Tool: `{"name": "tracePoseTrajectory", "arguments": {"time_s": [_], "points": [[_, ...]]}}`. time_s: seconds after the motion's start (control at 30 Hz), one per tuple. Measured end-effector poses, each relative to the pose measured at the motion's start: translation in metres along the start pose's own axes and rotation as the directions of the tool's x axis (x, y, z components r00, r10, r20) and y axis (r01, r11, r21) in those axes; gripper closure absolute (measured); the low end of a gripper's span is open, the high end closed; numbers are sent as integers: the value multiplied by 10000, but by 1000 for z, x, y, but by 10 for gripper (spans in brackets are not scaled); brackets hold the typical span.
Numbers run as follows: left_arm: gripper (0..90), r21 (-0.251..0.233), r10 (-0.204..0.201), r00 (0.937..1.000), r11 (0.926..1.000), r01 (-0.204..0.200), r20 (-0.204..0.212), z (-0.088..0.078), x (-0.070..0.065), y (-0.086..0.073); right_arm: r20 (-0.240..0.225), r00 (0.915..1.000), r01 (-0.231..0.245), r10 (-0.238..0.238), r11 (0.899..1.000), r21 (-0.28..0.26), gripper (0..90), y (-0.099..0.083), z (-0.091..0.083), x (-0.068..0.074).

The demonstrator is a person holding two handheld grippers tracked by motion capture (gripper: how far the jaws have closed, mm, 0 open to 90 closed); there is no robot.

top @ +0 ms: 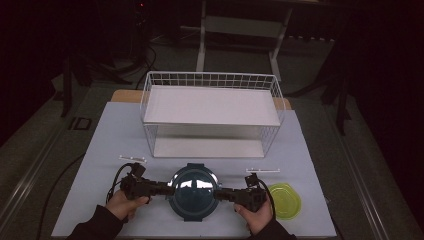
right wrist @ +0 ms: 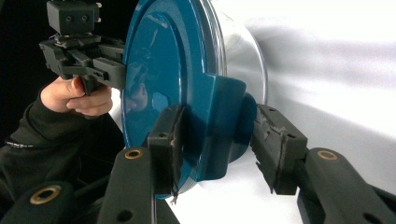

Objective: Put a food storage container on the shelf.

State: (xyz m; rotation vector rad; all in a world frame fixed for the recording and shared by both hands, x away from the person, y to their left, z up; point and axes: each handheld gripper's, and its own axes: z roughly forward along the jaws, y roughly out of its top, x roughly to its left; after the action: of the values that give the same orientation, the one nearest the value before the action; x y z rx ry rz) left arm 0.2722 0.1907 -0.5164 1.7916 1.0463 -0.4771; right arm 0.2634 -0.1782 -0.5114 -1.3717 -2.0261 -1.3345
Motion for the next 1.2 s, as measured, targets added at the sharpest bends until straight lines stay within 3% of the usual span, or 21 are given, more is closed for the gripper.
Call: {"name": "tracePoseTrajectory", "arguments": {"time_s": [0.13,0.57,0.73,1.2], "points": [[551,-54,-104,9999,9999,103,-132,-2,-4,-3,90,9997,218,-219,9997,93,549,0,-1,4],[563,-356,-158,9989,9993,142,-448,-1,-17,-4,161,9998,148,-145,9997,-185,563,-6,-5,6],[565,-422,-195,9993,9989,182,-319,-2,-19,-1,175,9998,138,-132,9992,-384,564,-4,-9,8],[571,-871,181,9997,9960,-195,-168,-19,-44,25,-307,9994,101,-127,9965,-825,564,12,-25,23]]}}
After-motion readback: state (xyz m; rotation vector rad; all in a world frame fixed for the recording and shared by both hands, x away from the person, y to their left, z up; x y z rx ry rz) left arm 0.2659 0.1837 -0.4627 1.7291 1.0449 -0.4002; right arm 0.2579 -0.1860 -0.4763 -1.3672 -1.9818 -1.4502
